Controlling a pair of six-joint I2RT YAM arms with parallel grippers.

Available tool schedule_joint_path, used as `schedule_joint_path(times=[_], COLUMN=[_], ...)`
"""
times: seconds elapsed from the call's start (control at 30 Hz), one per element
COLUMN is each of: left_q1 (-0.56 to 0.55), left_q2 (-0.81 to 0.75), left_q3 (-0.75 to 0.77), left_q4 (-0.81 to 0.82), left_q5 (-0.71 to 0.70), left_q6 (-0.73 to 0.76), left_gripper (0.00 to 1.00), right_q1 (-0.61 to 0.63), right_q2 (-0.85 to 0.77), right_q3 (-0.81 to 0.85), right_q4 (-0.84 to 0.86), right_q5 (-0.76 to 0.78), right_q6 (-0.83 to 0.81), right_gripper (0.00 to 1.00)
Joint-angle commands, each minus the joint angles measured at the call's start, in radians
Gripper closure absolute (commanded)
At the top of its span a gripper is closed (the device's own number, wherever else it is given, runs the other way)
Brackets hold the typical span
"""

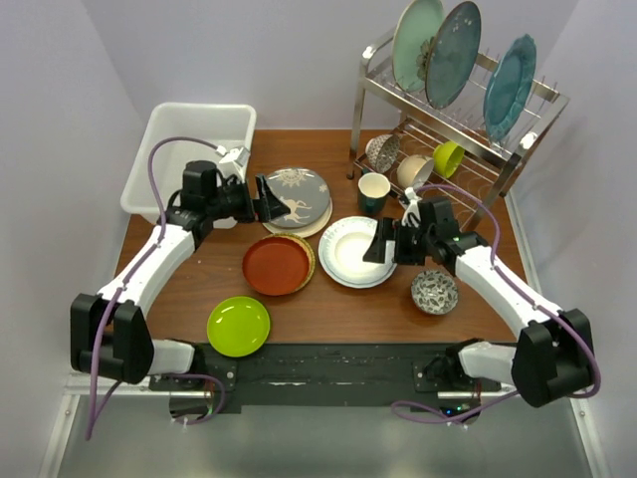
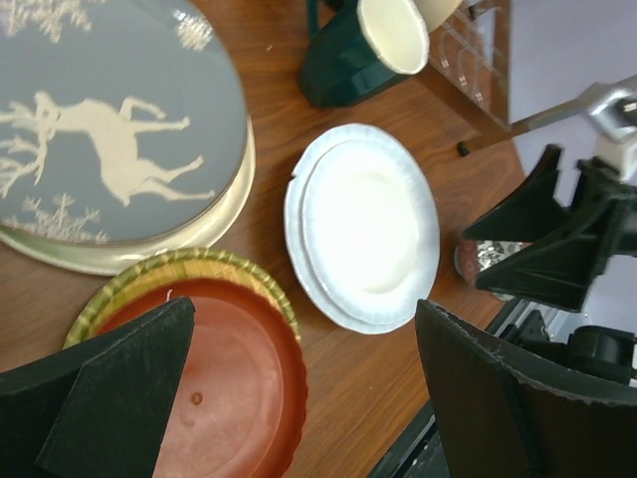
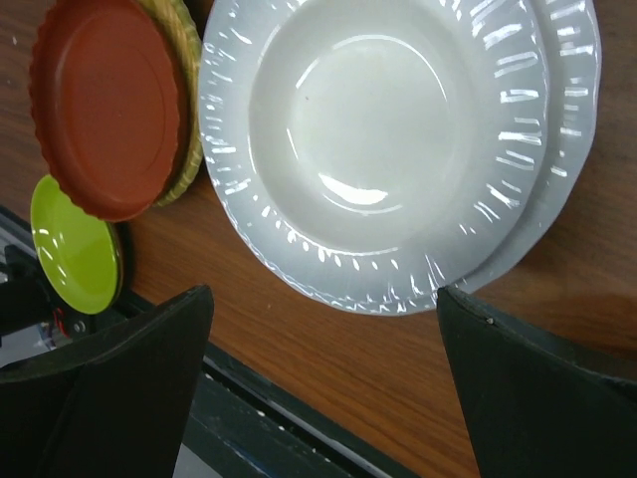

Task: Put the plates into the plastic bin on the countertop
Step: Pick up the plate at the center of the board.

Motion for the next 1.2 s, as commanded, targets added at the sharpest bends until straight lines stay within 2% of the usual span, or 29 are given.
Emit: schedule_joint_path(times=[0.0,0.13,0.33,0.67,0.83,1.17], left_q1=[-0.007,-0.007,-0.007,-0.010,-0.012,-0.013], left_q2=[0.031,0.047,0.018,-0.132,-0.196,-0.264], left_q3=[0.049,0.067,0.064,0.058,0.046,-0.011], left_q4=[-0.061,-0.087,-0.132,-0.169,-0.207,-0.267], left_q5=[-0.099,-0.126,-0.171,-0.212,-0.234,-0.273], left_q6=[0.012,0.017,0.031,0.054,0.061,0.072], left_gripper=[0.03,0.03,0.04,0.04,0.05,0.05], right_q1=[0.035,0.129,0.212,0.221,0.222,0.222], right_q2=[0.035,0.148,0.308,0.583,0.672,0.753], right_q3=[0.130,0.196,0.322,0.527,0.564,0.618], right_q4=[0.047,0.087,0.152,0.267,0.314,0.342], right_q5=[-0.014,-0.023,0.024,0.040,0.063,0.130], right_q6=[0.018,0.069,0.141,0.302,0.357,0.421], right_gripper=[0.03,0.10,0.11,0.15,0.17,0.35])
